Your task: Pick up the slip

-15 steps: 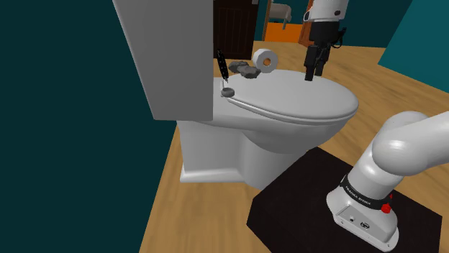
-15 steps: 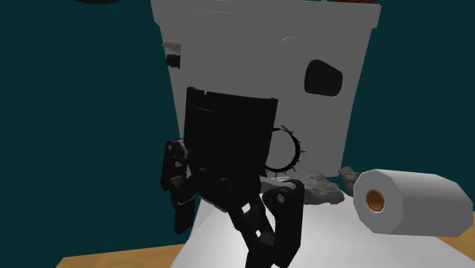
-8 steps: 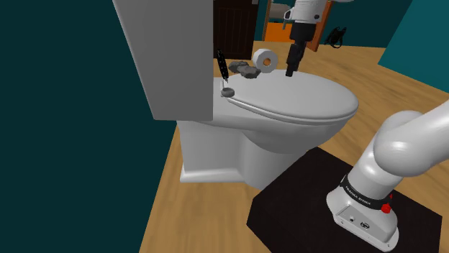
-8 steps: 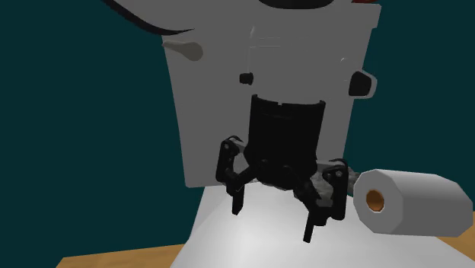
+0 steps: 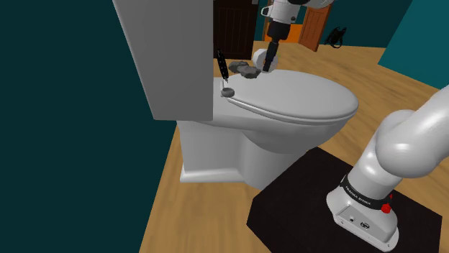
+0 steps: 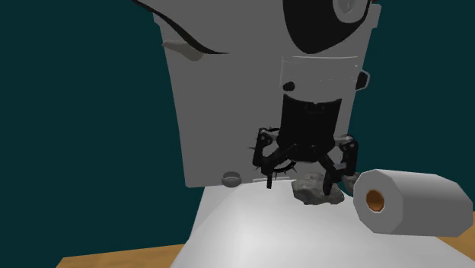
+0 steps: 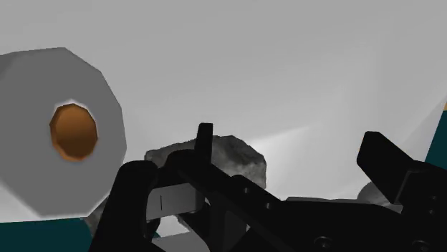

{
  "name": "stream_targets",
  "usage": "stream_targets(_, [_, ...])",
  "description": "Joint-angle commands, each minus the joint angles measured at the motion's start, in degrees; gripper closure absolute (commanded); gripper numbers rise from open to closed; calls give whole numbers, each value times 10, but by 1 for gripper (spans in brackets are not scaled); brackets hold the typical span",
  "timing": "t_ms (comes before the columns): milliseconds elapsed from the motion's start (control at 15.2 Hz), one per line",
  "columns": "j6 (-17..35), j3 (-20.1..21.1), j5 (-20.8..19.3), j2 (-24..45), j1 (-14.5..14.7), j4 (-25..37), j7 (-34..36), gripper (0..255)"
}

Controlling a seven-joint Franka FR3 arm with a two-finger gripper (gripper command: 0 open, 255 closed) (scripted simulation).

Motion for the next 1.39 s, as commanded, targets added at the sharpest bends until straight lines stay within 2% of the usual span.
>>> stream_targets(0, [22,-6,11,32,10,30,-39,0])
stream_targets(396, [74,-16,56,123,37,119,-148,0])
stream_targets(858, [101,-10,119,223,55,244,-272,0])
stream_targets(1320, [146,-9,126,225,56,200,-283,0])
